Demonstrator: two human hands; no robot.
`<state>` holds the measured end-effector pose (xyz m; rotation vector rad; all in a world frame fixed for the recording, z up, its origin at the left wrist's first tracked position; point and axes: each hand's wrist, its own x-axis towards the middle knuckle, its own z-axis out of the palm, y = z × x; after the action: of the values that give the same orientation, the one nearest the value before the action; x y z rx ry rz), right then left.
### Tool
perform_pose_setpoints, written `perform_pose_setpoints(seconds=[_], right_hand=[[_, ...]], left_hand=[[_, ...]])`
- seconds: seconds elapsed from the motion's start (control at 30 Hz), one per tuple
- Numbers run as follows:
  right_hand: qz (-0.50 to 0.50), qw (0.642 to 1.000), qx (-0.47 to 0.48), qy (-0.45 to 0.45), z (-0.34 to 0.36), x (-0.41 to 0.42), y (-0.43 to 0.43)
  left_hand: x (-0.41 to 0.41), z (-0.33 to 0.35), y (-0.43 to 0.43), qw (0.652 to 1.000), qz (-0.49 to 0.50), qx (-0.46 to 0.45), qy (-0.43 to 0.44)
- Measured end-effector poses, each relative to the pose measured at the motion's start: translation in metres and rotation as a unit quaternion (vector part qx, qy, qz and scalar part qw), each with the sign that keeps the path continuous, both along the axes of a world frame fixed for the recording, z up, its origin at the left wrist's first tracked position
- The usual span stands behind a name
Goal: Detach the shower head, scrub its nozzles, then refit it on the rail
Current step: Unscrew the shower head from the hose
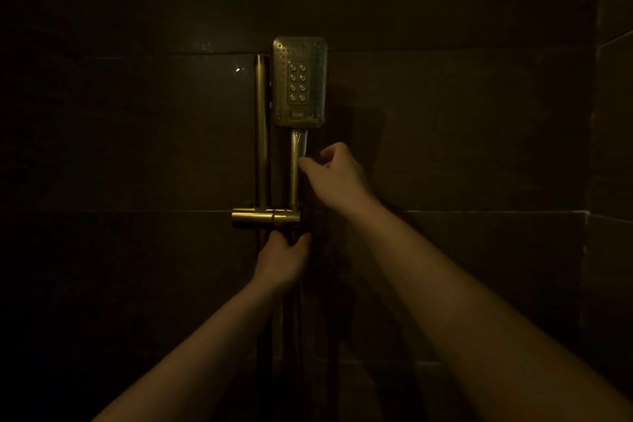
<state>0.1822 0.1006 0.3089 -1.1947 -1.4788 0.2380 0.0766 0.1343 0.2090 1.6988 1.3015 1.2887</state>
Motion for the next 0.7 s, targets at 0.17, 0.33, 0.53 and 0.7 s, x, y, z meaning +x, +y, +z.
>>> perform_pose_setpoints(seconds=[0.17, 0.33, 0.53, 0.7], right_hand=[[0.094, 0.988, -0.090, 0.088, 0.002, -0.005, 0.028], [0.141, 0.977, -0.101, 0.123, -0.007, -0.014, 0.049], [0.194, 0.961, -0.083, 0.181, -0.012, -0.017, 0.056], [0.190, 0.967, -0.046, 0.162, -0.015, -0.019, 0.061]], left_hand=[[0.009, -0.002, 0.019, 0.987, -0.072, -0.028, -0.138], [0.015, -0.012, 0.019, 0.982, -0.094, 0.008, -0.162], [0.016, -0.032, 0.020, 0.965, -0.127, 0.053, -0.221], [0.018, -0.033, 0.024, 0.961, -0.143, 0.059, -0.231]])
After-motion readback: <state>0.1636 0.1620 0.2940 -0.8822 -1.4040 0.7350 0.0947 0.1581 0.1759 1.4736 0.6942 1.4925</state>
